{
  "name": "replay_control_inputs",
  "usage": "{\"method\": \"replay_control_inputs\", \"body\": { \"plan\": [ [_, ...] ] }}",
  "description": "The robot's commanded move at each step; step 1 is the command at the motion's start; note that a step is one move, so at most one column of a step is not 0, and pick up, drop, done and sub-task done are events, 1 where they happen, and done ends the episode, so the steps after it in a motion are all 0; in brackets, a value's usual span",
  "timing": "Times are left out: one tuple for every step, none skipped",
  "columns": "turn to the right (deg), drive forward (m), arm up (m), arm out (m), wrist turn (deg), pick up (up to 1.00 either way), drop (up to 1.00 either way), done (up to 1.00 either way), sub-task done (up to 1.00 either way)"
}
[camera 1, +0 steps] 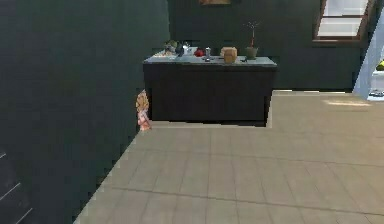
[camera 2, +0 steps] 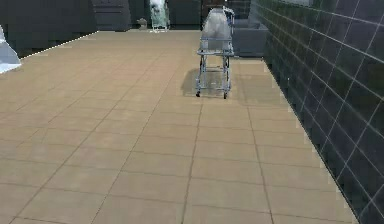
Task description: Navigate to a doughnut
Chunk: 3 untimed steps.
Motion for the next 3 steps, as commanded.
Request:
{"method": "replay_control_inputs", "body": {
  "plan": [
    [0.0,1.0,0.0,0.0,0.0,0.0,0.0,0.0,0.0],
    [0.0,1.0,0.0,0.0,0.0,0.0,0.0,0.0,0.0],
    [-6.0,0.0,0.0,0.0,0.0,0.0,0.0,0.0,0.0]
  ]
}}
